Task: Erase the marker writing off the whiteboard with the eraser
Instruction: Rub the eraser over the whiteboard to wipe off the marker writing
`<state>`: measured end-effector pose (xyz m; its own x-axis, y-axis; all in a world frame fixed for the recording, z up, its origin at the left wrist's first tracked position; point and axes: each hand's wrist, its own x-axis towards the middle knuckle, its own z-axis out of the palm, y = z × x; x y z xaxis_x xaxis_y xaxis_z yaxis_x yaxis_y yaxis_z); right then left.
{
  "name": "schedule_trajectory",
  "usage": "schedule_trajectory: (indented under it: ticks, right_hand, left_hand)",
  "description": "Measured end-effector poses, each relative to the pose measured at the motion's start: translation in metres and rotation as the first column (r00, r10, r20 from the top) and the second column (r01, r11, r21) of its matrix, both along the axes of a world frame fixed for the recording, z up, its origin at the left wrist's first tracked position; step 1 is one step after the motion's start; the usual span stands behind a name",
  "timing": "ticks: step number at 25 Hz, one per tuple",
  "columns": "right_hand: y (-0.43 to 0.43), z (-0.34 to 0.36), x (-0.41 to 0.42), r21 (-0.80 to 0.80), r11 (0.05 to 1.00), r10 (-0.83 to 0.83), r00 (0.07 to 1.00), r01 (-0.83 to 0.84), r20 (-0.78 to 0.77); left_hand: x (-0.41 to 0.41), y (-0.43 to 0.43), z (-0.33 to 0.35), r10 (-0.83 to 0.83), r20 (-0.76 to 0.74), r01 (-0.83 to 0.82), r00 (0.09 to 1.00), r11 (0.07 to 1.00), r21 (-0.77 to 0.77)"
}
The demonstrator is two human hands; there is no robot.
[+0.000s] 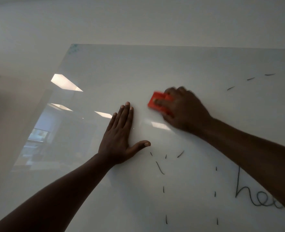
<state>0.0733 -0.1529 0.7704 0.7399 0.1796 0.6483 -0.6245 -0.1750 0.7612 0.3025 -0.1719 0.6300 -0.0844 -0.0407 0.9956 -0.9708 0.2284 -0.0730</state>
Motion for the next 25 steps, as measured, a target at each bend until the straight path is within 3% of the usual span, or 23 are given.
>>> schedule_trajectory:
  ticks: [2,3,6,10,11,13,15,16,17,19,21,22,23,25]
  right_hand:
    - [-0.001,-0.002,0.013,-0.016,0.999,0.033,0.957,-0.029,0.289]
    - [-0.003,-0.018,0.021,-0.030,0.998,0.054,0.952,-0.047,0.302]
    - [-0.007,-0.074,0.017,-0.031,0.999,0.027,0.996,-0.024,0.080]
    - [0.000,-0.100,0.003,0.063,0.997,0.033,0.983,-0.045,0.179]
    - [-0.003,-0.122,0.002,0.063,0.997,0.038,0.993,-0.045,0.109]
    - [-0.010,-0.170,-0.006,0.066,0.997,0.050,0.977,-0.037,-0.206]
    - [-0.006,-0.161,-0.027,0.099,0.995,0.062,0.883,-0.018,-0.465]
    - [-0.004,-0.138,-0.036,0.075,0.997,0.058,0.865,-0.023,-0.498]
    - [-0.003,-0.111,-0.044,0.047,0.998,0.055,0.898,-0.039,-0.437]
    - [0.004,-0.054,-0.055,0.023,0.998,0.055,0.998,-0.055,-0.024]
    - [0.006,-0.043,-0.049,0.043,0.996,0.054,0.938,-0.073,0.343]
    - [0.005,-0.063,-0.039,0.061,0.993,0.072,0.923,-0.102,0.379]
    - [0.002,-0.094,-0.030,0.091,0.987,0.101,0.947,-0.134,0.304]
    - [-0.004,-0.175,-0.024,0.130,0.986,0.117,0.989,-0.104,-0.092]
  left_hand:
    - [0.001,0.000,0.000,0.008,0.000,-0.008,1.000,1.000,0.008]
    - [0.001,0.000,-0.001,0.009,0.003,-0.010,1.000,1.000,0.005]
    - [0.004,0.000,-0.001,-0.013,0.018,0.013,1.000,1.000,0.007]
    - [0.003,0.000,-0.001,-0.040,-0.001,0.040,0.999,0.999,-0.006]
    - [0.002,0.000,-0.001,-0.034,-0.004,0.034,0.999,0.999,-0.014]
    - [0.001,0.000,-0.001,-0.027,-0.010,0.027,1.000,0.999,-0.018]
    - [0.001,0.000,-0.001,-0.022,-0.013,0.022,1.000,0.999,-0.025]
    - [0.001,0.000,-0.001,-0.020,-0.011,0.020,1.000,0.999,-0.031]
    - [0.001,-0.001,-0.001,-0.020,-0.007,0.020,1.000,0.999,-0.035]
    - [0.001,-0.001,-0.001,-0.018,-0.002,0.017,1.000,0.999,-0.037]
    - [0.001,-0.002,-0.002,-0.008,-0.004,0.008,1.000,0.999,-0.041]
    - [0.001,-0.001,-0.001,-0.007,-0.004,0.007,1.000,0.999,-0.043]
    - [0.002,-0.001,-0.001,-0.006,-0.002,0.006,1.000,0.999,-0.044]
    - [0.002,-0.001,-0.001,-0.005,0.005,0.006,1.000,0.999,-0.049]
